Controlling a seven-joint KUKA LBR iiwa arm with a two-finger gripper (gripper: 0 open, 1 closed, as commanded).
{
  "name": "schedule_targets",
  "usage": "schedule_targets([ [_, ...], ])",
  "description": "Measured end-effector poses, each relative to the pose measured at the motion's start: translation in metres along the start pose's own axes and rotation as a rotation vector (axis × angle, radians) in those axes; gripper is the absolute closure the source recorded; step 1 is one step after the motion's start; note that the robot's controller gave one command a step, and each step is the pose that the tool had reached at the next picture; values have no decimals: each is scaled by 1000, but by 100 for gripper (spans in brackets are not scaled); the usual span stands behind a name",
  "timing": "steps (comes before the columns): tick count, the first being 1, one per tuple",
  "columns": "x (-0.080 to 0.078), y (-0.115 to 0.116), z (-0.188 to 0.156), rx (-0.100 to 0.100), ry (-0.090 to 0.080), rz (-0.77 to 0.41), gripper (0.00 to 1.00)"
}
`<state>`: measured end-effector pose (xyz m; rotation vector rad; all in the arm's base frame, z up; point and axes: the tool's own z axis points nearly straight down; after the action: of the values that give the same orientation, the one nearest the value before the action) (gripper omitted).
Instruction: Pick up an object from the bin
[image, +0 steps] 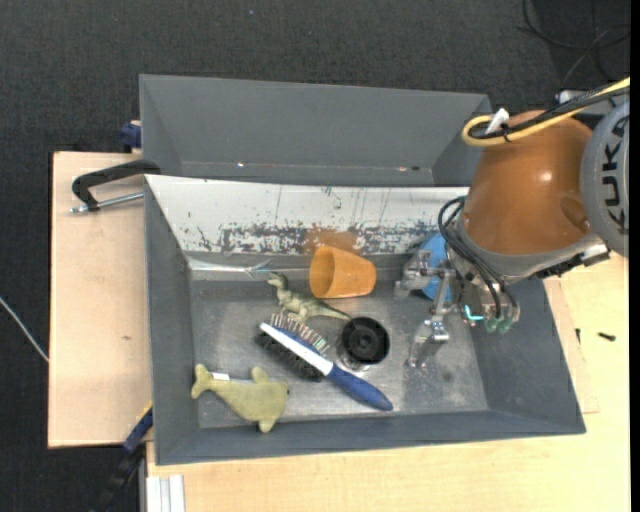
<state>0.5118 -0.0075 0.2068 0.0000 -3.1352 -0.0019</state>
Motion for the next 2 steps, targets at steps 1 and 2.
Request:
schedule_targets([
  [1, 1, 50, 121, 0, -6, -188, 0],
  [2, 2, 49, 119, 1, -5, -188, 100],
])
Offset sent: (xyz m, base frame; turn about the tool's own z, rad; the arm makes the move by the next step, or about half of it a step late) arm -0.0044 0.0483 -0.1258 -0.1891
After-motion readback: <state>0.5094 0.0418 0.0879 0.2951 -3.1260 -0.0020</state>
